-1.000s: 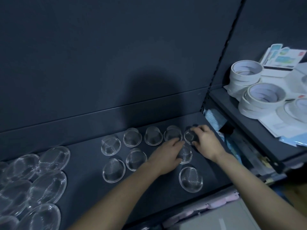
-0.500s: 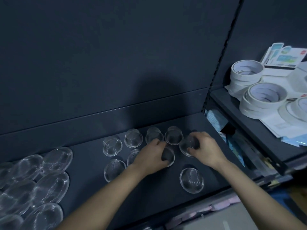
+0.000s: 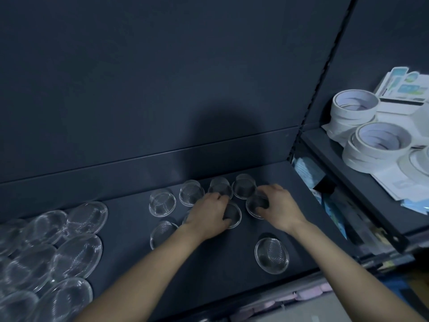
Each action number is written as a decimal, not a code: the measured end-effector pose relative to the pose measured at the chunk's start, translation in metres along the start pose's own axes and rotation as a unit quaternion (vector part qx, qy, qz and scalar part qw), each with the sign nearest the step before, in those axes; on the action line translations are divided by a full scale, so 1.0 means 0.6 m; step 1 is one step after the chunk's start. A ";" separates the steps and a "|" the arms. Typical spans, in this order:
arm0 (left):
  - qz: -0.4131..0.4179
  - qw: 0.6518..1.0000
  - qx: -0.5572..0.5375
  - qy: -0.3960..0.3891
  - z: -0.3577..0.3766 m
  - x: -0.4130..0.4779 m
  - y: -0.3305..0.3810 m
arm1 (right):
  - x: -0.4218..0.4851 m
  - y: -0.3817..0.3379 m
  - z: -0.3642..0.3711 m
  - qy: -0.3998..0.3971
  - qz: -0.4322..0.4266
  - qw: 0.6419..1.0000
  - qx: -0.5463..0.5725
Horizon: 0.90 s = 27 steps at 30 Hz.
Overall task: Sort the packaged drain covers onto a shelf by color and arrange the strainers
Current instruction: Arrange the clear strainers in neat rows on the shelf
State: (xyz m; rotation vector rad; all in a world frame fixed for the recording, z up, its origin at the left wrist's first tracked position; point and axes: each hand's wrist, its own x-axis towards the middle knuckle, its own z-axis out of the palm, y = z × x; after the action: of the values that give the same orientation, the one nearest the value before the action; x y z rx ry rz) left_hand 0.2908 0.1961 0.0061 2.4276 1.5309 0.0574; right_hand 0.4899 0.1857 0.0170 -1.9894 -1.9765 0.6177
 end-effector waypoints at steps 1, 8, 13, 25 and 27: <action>0.001 1.000 -0.004 0.001 -0.001 0.000 -0.001 | -0.003 0.002 -0.001 0.004 0.001 1.000 0.004; 0.052 0.995 -0.040 0.073 -0.018 0.041 0.027 | -0.023 0.026 -0.010 0.037 0.038 0.999 0.013; 0.045 0.999 0.013 -0.009 -0.025 0.112 0.053 | -0.033 0.030 -0.015 0.050 0.056 0.997 0.025; 0.023 0.987 -0.154 0.029 -0.031 0.142 0.061 | -0.058 0.027 -0.034 0.105 0.067 0.991 0.056; 0.017 0.978 -0.199 0.060 -0.043 0.120 0.053 | -0.064 0.014 -0.036 0.108 0.052 0.991 0.065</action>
State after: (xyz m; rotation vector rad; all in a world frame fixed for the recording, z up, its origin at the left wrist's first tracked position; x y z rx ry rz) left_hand 0.3459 0.2525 0.0312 2.1610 1.3670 0.4794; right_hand 0.5084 0.1495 0.0362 -1.9973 -1.6739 0.5147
